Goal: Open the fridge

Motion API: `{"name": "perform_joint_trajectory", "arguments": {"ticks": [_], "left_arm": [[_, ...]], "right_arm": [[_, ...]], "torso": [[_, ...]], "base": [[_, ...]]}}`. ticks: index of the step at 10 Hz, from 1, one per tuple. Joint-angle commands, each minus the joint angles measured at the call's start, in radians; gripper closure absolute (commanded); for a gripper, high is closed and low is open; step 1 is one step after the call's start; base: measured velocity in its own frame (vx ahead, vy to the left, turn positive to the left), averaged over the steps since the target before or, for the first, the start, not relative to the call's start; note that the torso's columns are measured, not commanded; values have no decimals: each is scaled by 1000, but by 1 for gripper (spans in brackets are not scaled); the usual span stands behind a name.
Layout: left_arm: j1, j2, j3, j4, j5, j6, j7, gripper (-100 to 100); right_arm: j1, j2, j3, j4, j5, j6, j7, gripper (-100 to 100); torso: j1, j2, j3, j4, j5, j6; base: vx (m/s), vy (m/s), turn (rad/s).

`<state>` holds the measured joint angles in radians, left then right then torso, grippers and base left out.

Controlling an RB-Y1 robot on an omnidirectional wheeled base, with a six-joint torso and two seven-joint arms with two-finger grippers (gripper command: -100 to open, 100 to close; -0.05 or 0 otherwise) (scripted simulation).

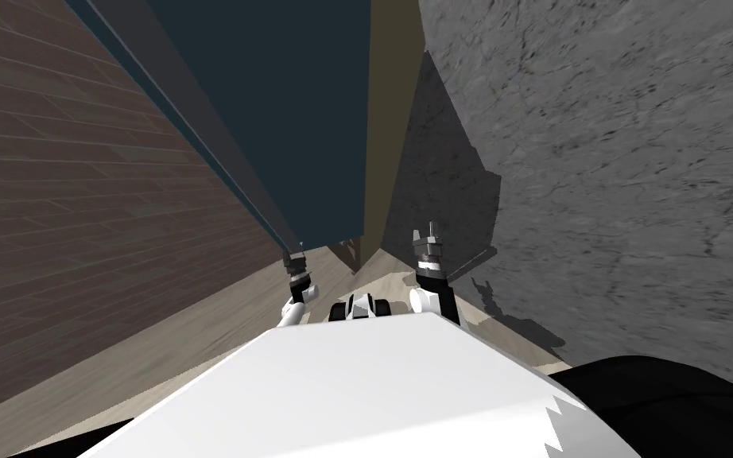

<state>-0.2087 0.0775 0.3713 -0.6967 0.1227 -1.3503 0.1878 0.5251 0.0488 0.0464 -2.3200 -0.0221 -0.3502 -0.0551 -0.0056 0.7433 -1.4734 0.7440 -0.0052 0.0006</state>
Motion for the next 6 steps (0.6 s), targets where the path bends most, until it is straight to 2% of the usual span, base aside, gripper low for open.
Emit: {"name": "perform_joint_trajectory", "arguments": {"ticks": [1, 2, 4, 6], "left_arm": [[-25, 0, 0, -32, -5, 17, 0, -100], [-65, 14, 9, 16, -28, 42, 8, -100], [-68, 14, 9, -1, -28, 42, 8, -100], [-100, 14, 9, 16, -28, 42, 8, -100]], "right_arm": [[0, 0, 0, 0, 0, 0, 0, 0], [0, 0, 0, 0, 0, 0, 0, 0], [0, 0, 0, 0, 0, 0, 0, 0], [0, 0, 0, 0, 0, 0, 0, 0]], "torso": [[-2, 1, 0, 3, -2, 2], [-5, 1, 1, 4, -3, 4], [-3, 8, 5, 5, -3, -4], [-1, 6, 4, 6, -3, 1]], "base": [[-8, 7, -7], [-36, -12, 187], [-34, -26, 79], [-17, 3, 1]]}}
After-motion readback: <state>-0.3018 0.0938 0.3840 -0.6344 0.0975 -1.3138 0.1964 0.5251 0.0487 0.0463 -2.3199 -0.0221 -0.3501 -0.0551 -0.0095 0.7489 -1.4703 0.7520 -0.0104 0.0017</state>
